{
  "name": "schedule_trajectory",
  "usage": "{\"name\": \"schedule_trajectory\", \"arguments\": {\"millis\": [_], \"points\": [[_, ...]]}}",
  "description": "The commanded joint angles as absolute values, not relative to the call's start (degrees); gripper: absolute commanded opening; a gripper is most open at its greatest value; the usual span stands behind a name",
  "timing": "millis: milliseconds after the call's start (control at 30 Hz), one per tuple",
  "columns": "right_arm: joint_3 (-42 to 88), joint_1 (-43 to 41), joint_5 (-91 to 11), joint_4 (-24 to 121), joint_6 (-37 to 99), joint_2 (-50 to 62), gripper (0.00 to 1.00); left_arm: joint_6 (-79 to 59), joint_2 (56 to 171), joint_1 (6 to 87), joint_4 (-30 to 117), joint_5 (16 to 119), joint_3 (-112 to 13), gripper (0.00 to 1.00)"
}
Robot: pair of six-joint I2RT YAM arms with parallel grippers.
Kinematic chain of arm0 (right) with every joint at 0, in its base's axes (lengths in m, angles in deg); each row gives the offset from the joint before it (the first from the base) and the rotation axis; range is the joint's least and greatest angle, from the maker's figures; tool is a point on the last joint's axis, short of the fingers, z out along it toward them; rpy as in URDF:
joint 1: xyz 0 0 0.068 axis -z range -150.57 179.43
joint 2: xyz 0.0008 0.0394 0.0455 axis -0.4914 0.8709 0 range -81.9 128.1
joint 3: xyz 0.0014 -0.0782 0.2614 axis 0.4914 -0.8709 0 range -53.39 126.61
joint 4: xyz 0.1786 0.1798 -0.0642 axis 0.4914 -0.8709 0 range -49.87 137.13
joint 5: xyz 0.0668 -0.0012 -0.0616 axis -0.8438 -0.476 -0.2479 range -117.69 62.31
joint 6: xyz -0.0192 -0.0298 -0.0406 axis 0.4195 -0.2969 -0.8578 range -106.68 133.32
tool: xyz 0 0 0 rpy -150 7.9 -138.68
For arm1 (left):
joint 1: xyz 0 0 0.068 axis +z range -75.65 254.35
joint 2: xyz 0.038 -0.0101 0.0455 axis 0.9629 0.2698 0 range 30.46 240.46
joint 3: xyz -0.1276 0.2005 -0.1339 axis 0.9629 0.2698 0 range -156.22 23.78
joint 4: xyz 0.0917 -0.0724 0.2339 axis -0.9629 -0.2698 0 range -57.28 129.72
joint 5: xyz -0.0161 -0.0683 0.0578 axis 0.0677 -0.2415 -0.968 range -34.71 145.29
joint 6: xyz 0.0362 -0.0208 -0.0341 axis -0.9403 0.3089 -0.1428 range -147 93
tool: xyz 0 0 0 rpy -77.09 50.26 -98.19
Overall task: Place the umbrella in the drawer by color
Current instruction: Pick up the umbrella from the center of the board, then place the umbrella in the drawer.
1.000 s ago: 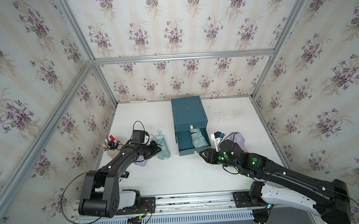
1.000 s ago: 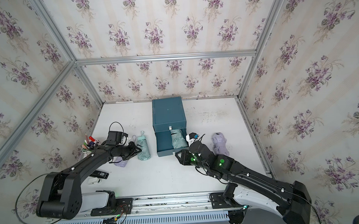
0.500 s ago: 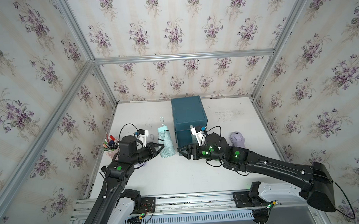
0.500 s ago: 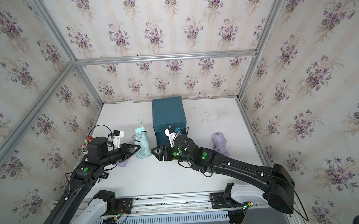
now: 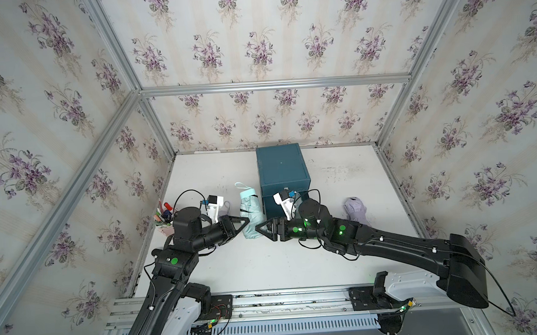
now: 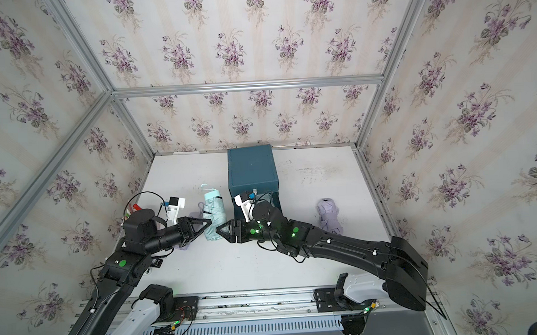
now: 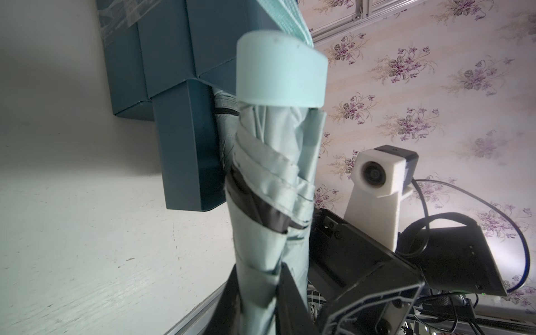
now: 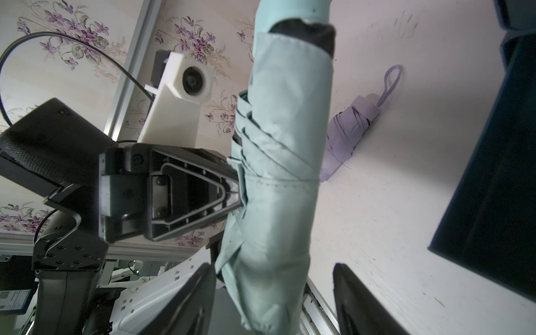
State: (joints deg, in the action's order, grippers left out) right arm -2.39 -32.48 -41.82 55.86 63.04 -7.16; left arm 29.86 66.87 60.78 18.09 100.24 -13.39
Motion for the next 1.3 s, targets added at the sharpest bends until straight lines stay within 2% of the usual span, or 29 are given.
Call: {"name": "schedule_trajectory", "arguments": {"millis": [0,200,433,500,567,633,800,933,1167,1267], "points": [[-1.0,-32.5,-41.8,57.6,62.4,-6.7,0.65,30.1,67.1,60.4,22.5,101.7,-13.4,0.18],[-0.1,-32.5,-41.5,56.8,61.9,-7.0,0.53,29.6,67.8,59.5,22.6,100.8,-12.6,0.18],[0.3,-32.5,-41.2,55.5,61.8,-7.7,0.2,28.5,69.0,58.2,22.6,99.4,-12.4,0.2],[0.8,-32.5,-41.1,54.3,61.6,-7.8,0.08,28.0,69.1,57.9,22.4,98.7,-12.4,0.26],[1.0,-32.5,-40.7,53.3,61.6,-8.3,0.0,27.0,69.4,57.6,21.5,97.7,-12.7,0.41],[1.2,-32.5,-39.7,51.4,62.2,-9.2,0.0,25.1,69.7,57.6,19.1,96.3,-13.8,0.53],[0.1,-32.5,-38.7,46.7,63.3,-15.3,0.0,14.6,71.8,57.6,7.2,87.9,-23.7,0.76],[-2.0,-32.5,-36.0,40.1,64.5,-22.6,0.0,8.9,75.8,57.6,5.7,84.5,-30.4,0.89],[-2.3,-32.5,-32.7,27.1,69.0,-33.7,0.0,0.6,91.4,57.5,2.2,84.4,-41.0,0.89],[-2.0,-32.5,-31.9,22.3,70.4,-36.5,0.0,-0.3,99.5,57.3,1.3,87.4,-45.5,0.83]]}}
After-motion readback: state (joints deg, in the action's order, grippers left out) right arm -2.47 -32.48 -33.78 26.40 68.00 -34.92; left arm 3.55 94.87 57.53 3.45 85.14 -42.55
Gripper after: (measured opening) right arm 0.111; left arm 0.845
